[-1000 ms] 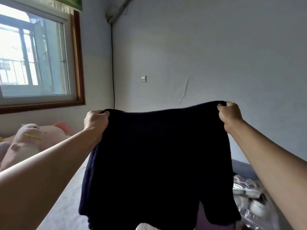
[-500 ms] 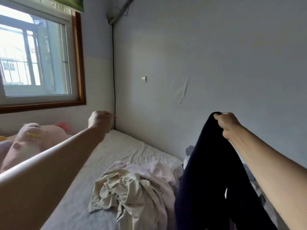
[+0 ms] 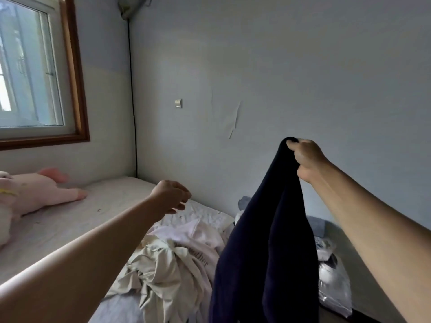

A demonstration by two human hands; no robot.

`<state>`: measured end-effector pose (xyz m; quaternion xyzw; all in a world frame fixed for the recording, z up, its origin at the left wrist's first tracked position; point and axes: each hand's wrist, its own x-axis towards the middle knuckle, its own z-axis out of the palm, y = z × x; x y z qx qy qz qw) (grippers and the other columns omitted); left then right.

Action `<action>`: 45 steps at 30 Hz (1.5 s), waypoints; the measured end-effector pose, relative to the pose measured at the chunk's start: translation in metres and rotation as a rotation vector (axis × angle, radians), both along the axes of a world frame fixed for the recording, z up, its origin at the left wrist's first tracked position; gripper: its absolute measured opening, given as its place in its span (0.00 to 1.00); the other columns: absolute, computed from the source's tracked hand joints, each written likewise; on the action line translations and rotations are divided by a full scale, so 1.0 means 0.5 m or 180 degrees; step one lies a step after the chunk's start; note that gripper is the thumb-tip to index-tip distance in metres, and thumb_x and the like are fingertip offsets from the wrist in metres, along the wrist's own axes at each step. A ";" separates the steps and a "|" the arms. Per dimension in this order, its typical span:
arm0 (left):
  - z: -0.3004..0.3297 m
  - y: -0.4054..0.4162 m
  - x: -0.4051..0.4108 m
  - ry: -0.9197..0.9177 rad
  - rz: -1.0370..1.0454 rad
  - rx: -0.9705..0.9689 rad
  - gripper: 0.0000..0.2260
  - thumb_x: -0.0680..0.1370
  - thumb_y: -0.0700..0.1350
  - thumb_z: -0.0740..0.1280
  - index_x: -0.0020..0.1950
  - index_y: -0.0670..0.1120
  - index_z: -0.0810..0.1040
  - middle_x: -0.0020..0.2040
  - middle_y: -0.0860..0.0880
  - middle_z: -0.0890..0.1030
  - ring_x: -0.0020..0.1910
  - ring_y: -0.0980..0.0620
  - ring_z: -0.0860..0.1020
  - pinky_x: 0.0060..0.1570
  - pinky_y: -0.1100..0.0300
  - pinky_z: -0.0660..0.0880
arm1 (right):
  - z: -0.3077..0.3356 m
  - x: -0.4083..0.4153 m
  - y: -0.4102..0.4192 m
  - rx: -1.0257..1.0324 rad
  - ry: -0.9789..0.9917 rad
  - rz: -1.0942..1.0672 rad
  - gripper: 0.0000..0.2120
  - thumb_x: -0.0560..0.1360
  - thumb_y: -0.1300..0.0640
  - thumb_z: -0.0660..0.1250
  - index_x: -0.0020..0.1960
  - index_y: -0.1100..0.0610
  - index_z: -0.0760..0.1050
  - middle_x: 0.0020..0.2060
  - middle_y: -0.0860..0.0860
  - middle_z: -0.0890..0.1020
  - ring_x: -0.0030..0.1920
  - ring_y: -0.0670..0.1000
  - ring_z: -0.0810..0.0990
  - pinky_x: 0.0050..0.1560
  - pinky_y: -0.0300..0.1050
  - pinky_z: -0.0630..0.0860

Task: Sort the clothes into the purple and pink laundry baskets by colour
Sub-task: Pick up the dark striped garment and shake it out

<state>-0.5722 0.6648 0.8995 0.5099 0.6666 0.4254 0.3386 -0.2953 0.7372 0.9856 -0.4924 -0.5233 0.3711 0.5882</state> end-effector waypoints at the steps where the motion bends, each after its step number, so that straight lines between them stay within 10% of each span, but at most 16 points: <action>1: -0.005 0.002 0.008 0.0013 -0.0089 -0.0047 0.05 0.76 0.38 0.67 0.41 0.45 0.77 0.38 0.48 0.79 0.30 0.52 0.76 0.33 0.63 0.69 | 0.003 0.000 -0.006 0.0010 0.0064 0.0037 0.20 0.78 0.62 0.60 0.63 0.75 0.64 0.44 0.54 0.70 0.48 0.51 0.69 0.45 0.49 0.65; 6: -0.013 -0.002 0.037 0.0198 -0.0521 -0.0196 0.03 0.75 0.42 0.70 0.45 0.46 0.77 0.37 0.50 0.79 0.34 0.54 0.78 0.34 0.64 0.68 | 0.011 -0.018 -0.026 -0.0037 0.0485 0.0085 0.14 0.79 0.63 0.60 0.59 0.73 0.71 0.39 0.54 0.73 0.49 0.56 0.76 0.47 0.49 0.71; 12: -0.071 -0.045 0.053 0.1184 -0.1297 -0.1017 0.23 0.80 0.59 0.58 0.63 0.42 0.74 0.39 0.50 0.77 0.36 0.56 0.74 0.34 0.66 0.70 | 0.047 -0.074 -0.054 -0.0050 0.1149 0.0261 0.12 0.79 0.63 0.61 0.36 0.58 0.70 0.34 0.53 0.72 0.35 0.50 0.73 0.42 0.47 0.73; 17: -0.118 -0.064 0.069 0.0019 -0.1358 -0.1916 0.37 0.76 0.70 0.46 0.70 0.44 0.68 0.37 0.50 0.82 0.39 0.55 0.79 0.69 0.40 0.59 | 0.080 -0.124 -0.070 0.0062 0.1463 0.0326 0.12 0.79 0.64 0.62 0.36 0.59 0.70 0.33 0.54 0.73 0.35 0.51 0.73 0.43 0.48 0.72; 24: -0.172 -0.081 0.120 -0.0169 -0.1072 -0.1771 0.35 0.76 0.70 0.50 0.70 0.44 0.66 0.59 0.43 0.78 0.52 0.47 0.81 0.64 0.44 0.66 | 0.095 -0.162 -0.083 0.0072 0.1809 0.0448 0.11 0.79 0.64 0.61 0.38 0.60 0.71 0.35 0.54 0.75 0.36 0.51 0.75 0.48 0.50 0.75; 31: -0.168 -0.096 0.161 -0.0213 -0.1395 -0.1598 0.30 0.78 0.67 0.46 0.56 0.47 0.77 0.49 0.49 0.82 0.50 0.50 0.81 0.59 0.50 0.69 | 0.103 -0.134 -0.079 0.0224 0.2414 0.0550 0.10 0.79 0.67 0.61 0.38 0.62 0.72 0.31 0.54 0.77 0.35 0.52 0.77 0.41 0.47 0.77; 33: -0.172 -0.090 0.181 -0.0847 -0.1411 -0.1510 0.27 0.77 0.68 0.48 0.47 0.50 0.76 0.38 0.52 0.79 0.36 0.55 0.77 0.45 0.59 0.71 | 0.103 -0.125 -0.076 0.0247 0.2493 0.0530 0.11 0.78 0.67 0.61 0.37 0.62 0.72 0.29 0.54 0.77 0.34 0.52 0.77 0.40 0.47 0.77; 36: -0.174 -0.069 0.208 -0.2224 -0.1544 -0.1536 0.36 0.75 0.71 0.48 0.64 0.45 0.76 0.57 0.45 0.82 0.47 0.47 0.77 0.58 0.54 0.72 | 0.103 -0.103 -0.067 0.0296 0.2423 0.0376 0.12 0.78 0.67 0.61 0.36 0.61 0.72 0.27 0.52 0.77 0.32 0.50 0.76 0.36 0.44 0.77; 40: -0.155 -0.063 0.214 -0.2653 -0.1749 -0.1057 0.29 0.78 0.65 0.51 0.52 0.45 0.83 0.42 0.47 0.83 0.40 0.51 0.81 0.44 0.59 0.76 | 0.086 -0.057 -0.044 0.0256 0.2205 0.0097 0.11 0.78 0.65 0.62 0.37 0.60 0.70 0.33 0.52 0.74 0.34 0.49 0.75 0.37 0.43 0.75; 45: -0.128 -0.062 0.159 -0.2422 -0.1373 -0.0482 0.07 0.75 0.32 0.66 0.51 0.37 0.79 0.44 0.39 0.83 0.37 0.46 0.83 0.41 0.56 0.81 | 0.042 -0.007 -0.018 0.0132 0.1977 -0.0250 0.11 0.79 0.63 0.62 0.38 0.58 0.70 0.36 0.52 0.75 0.36 0.48 0.75 0.45 0.44 0.75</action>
